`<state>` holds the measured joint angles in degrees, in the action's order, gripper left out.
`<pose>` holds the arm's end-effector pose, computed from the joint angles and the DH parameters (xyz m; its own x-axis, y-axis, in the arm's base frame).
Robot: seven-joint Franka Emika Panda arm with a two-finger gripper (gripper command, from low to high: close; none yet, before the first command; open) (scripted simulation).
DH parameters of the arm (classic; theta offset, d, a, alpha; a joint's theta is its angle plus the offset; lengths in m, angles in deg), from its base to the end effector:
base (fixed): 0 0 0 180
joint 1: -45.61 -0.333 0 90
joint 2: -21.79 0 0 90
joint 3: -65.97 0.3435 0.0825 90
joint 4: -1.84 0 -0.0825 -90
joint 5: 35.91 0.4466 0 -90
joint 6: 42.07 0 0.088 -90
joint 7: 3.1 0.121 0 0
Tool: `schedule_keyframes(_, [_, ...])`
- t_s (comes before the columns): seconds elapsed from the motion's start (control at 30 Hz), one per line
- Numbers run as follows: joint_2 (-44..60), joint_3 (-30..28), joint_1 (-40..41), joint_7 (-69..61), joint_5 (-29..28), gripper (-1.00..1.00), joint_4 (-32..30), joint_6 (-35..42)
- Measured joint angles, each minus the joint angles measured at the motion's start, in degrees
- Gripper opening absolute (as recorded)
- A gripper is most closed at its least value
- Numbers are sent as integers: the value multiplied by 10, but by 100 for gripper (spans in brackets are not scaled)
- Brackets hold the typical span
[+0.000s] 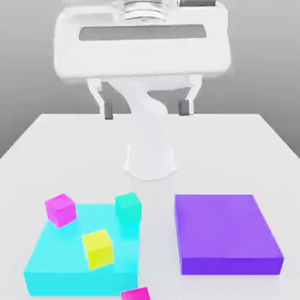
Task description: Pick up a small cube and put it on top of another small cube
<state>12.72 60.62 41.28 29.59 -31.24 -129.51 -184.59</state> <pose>0.5734 -0.0107 0.4330 0.7551 -0.6090 0.2428 -0.5560 -0.7911 -0.2550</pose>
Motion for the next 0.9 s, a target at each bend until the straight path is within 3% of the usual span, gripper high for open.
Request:
schedule_keyframes(0.43, [267, -3, 7, -73, 0, 0, 3, -80])
schedule_keyframes(0.6, [371, 8, 17, -87, 8, 0, 19, -149])
schedule_keyframes(0.63, [384, 11, 19, -88, 10, -100, 21, -159])
schedule_keyframes(0.9, [370, 8, 17, -86, 7, -100, 18, -147])
